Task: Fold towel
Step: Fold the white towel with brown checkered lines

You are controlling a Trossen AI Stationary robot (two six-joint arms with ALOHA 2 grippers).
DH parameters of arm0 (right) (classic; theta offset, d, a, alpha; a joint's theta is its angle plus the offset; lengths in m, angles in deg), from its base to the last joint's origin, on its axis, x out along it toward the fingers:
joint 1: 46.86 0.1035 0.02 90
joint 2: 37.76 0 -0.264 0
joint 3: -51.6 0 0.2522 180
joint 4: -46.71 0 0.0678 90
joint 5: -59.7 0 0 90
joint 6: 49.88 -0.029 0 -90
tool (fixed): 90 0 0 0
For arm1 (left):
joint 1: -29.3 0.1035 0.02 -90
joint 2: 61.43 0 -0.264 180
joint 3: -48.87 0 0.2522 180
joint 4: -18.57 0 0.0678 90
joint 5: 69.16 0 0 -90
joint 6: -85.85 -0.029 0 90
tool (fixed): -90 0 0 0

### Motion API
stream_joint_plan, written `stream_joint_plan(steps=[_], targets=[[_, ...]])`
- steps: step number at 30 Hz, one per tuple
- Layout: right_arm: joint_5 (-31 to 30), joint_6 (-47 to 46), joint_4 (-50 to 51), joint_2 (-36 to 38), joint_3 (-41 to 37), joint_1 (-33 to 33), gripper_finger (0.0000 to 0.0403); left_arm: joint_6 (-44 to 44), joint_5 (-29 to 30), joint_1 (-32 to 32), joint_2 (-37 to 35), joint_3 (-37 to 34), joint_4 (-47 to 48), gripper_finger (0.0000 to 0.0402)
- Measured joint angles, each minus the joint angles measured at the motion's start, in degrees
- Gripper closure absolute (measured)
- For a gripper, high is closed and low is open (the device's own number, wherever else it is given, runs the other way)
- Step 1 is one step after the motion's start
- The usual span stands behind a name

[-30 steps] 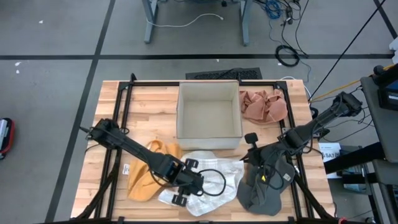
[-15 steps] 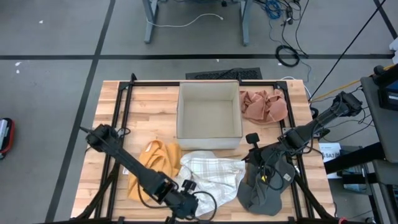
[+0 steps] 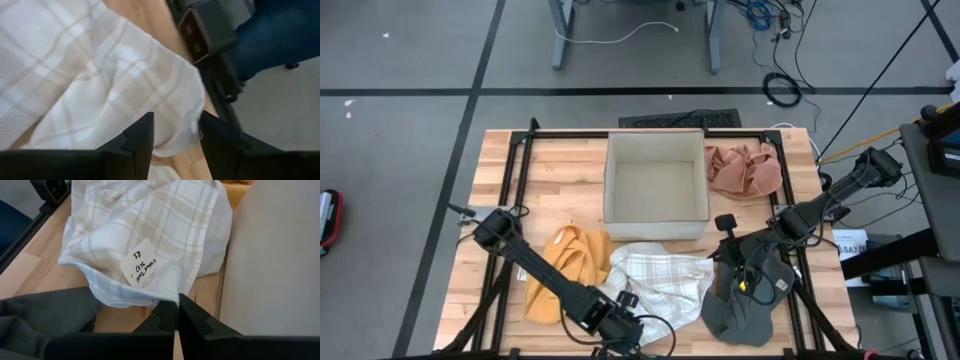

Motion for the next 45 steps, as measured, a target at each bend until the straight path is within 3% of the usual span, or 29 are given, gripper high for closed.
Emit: stream_joint_plan(steps=[8,11,17,20,26,32,37,40,45], targets=[[0.00,0.02,0.05,0.00,0.00,0.02,0.0403,-1.44,-0.88,0.69,0.36,0.02,1.33,0.0251],[0.00,0.06,0.07,0.00,0.00,0.24,0.0403,-2.42,-1.65,0.75,0.36,0.02,1.20,0.0282],[0.19,0.09,1.22,0.00,-0.02,0.24,0.0403,-6.13,-2.65,1.63,0.31,0.04,0.39,0.0384],[1.60,0.52,0.98,0.00,-0.01,0.28,0.0403,-8.08,-1.16,2.44,-0.54,0.03,0.44,0.0394],[4.50,1.93,1.10,1.79,0.87,0.28,0.0403,-14.25,9.15,3.97,-5.55,3.86,8.97,0.0397],[4.27,6.75,3.55,6.94,9.15,0.74,0.0403,-17.73,24.18,4.65,-12.63,14.10,22.25,0.0399],[1.56,11.80,10.42,9.32,23.32,0.50,0.0403,-19.82,34.90,4.48,-17.61,24.38,30.11,0.0400],[-1.80,14.45,14.49,8.92,33.57,0.48,0.0403,-23.21,39.51,4.66,-19.63,30.18,30.09,0.0400],[-2.03,18.78,17.63,7.39,48.80,0.50,0.0403,-31.33,45.92,4.73,-21.45,40.34,29.42,0.0400]])
